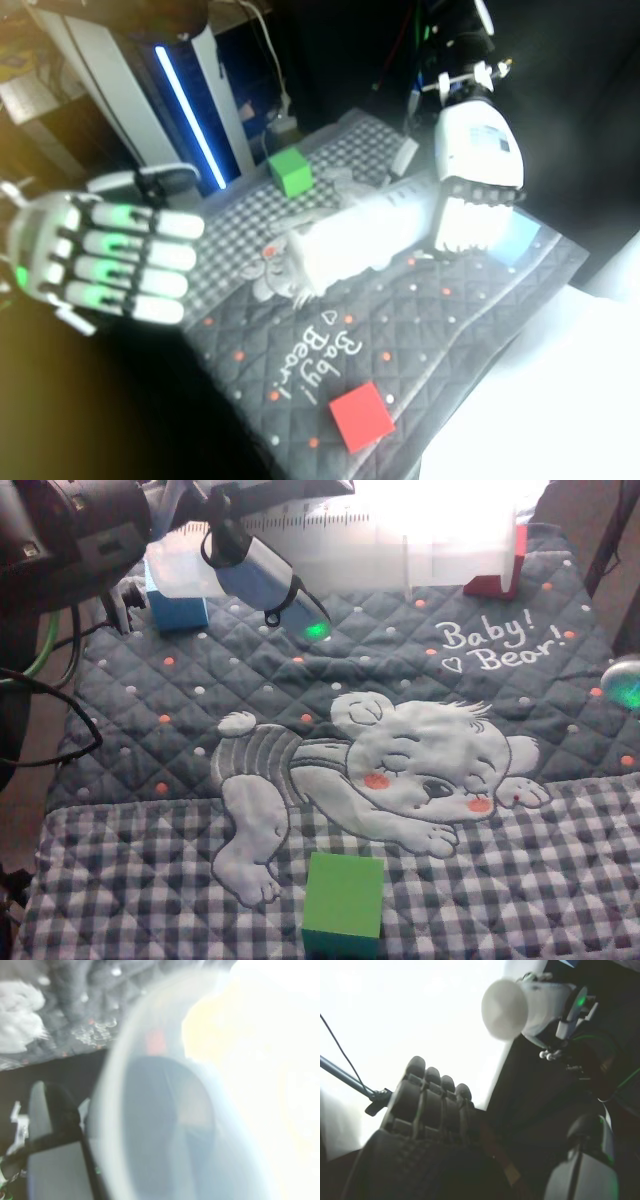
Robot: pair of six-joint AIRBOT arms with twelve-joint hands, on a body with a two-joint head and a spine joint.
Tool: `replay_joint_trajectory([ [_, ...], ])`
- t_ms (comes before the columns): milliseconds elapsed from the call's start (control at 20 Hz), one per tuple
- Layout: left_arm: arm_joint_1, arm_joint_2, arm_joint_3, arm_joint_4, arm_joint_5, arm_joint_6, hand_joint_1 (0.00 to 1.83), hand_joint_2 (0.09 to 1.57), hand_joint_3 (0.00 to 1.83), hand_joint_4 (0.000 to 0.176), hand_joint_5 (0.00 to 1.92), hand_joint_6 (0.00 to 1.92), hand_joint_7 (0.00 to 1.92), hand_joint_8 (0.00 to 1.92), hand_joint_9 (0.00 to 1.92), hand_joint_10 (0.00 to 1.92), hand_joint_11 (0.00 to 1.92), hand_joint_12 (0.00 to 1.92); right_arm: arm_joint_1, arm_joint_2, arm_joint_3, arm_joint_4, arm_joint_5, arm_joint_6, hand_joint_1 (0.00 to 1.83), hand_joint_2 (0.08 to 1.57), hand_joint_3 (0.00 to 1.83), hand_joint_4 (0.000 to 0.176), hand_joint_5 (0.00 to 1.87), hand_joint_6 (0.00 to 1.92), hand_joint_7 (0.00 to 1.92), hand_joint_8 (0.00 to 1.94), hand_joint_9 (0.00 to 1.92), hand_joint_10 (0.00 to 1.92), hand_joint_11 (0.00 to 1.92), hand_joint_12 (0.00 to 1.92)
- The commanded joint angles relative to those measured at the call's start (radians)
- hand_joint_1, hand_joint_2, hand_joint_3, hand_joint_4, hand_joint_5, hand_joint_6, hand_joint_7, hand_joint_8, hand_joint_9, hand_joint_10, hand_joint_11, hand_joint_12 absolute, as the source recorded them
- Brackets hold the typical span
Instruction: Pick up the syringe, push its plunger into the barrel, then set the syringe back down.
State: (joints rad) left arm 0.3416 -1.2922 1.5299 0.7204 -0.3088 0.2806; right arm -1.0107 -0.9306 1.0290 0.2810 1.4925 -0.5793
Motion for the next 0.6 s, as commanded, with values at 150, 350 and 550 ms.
replay_joint_trajectory([
  [150,-0.041,0.007,-0.007,-0.042,-0.114,-0.008,1.61,1.10,0.00,0.070,1.25,1.92,1.54,1.92,1.64,1.92,1.63,1.92,0.008,-0.032,0.024,0.006,0.094,0.024,0.00,0.85,0.02,0.000,0.00,0.00,0.00,0.00,0.00,0.00,0.00,0.00],
  [350,-0.047,0.006,-0.012,-0.040,-0.119,-0.008,1.53,1.13,0.00,0.000,1.27,1.92,1.51,1.92,1.53,1.92,1.29,1.92,0.020,-0.061,0.035,0.007,0.080,0.039,0.00,0.79,0.00,0.000,0.00,0.00,0.00,0.00,0.00,0.00,0.00,0.00],
  [550,-0.050,0.003,-0.014,-0.031,-0.117,-0.008,1.57,1.12,0.00,0.000,1.28,1.92,1.53,1.92,1.60,1.92,1.52,1.92,0.041,-0.083,0.044,0.002,0.070,0.040,0.00,0.80,0.00,0.000,0.00,0.00,0.00,0.00,0.00,0.00,0.00,0.00],
])
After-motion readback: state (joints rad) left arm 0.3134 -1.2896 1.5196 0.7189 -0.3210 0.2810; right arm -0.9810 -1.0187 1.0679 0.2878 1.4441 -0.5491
